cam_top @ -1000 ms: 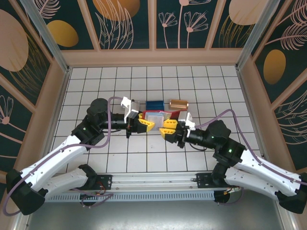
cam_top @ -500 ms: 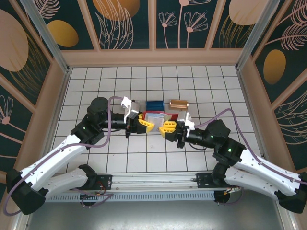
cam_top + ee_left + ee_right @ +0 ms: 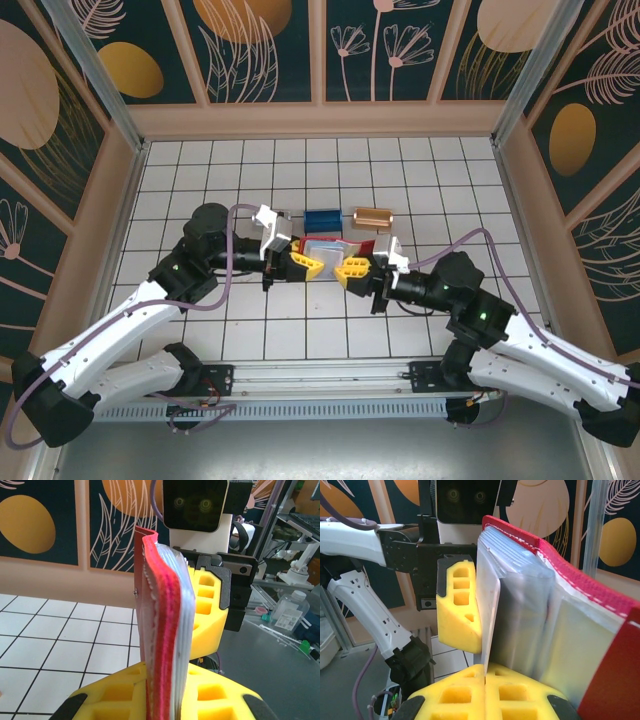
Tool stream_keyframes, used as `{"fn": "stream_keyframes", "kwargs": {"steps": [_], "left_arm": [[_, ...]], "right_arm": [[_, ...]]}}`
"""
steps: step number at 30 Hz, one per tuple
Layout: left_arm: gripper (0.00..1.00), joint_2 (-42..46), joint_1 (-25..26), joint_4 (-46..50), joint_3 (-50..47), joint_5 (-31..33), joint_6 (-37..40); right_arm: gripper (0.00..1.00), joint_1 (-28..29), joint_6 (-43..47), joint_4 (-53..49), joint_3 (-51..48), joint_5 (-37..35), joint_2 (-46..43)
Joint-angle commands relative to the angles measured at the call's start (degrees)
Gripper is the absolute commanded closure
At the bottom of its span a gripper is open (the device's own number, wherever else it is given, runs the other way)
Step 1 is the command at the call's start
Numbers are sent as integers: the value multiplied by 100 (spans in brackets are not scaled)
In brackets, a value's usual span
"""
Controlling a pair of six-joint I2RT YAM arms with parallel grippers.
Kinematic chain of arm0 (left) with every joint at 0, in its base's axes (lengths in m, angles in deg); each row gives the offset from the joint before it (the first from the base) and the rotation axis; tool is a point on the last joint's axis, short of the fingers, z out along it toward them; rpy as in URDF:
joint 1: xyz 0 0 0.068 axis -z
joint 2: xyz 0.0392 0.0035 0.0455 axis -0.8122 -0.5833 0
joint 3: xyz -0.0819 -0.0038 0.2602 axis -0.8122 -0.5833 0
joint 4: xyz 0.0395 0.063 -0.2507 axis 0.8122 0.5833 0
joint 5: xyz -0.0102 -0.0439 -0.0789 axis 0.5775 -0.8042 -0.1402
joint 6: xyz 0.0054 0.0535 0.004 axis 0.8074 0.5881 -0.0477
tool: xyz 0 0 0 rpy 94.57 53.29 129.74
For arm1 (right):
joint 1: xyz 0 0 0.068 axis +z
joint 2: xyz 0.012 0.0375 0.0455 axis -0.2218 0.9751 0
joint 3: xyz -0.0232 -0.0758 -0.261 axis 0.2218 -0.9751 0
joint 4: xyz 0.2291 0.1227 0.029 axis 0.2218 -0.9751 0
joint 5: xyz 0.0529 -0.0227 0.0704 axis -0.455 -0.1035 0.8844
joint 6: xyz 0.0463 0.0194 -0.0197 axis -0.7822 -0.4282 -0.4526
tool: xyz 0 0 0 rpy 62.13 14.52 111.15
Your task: Take the credit cards out of the card holder
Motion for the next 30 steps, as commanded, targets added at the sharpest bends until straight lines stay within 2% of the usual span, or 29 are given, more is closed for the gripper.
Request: {"fn": "stream_keyframes", "kwargs": {"steps": [1,21,25,30], "left_arm": [[92,34,21,-82,144,91,94],[87,127,25,-662,-25,22,-236],[83,114,20,-771,-58,-24,-302],[69,114,18,-759,-51,-124,-302]], "right_arm": [[100,96,101,-104,61,122,-159],[100,96,190,-428,86,-180,-528],[100,91,186,-375,60,-86,-532],[100,96,169,-336,28,-247,-616]]}}
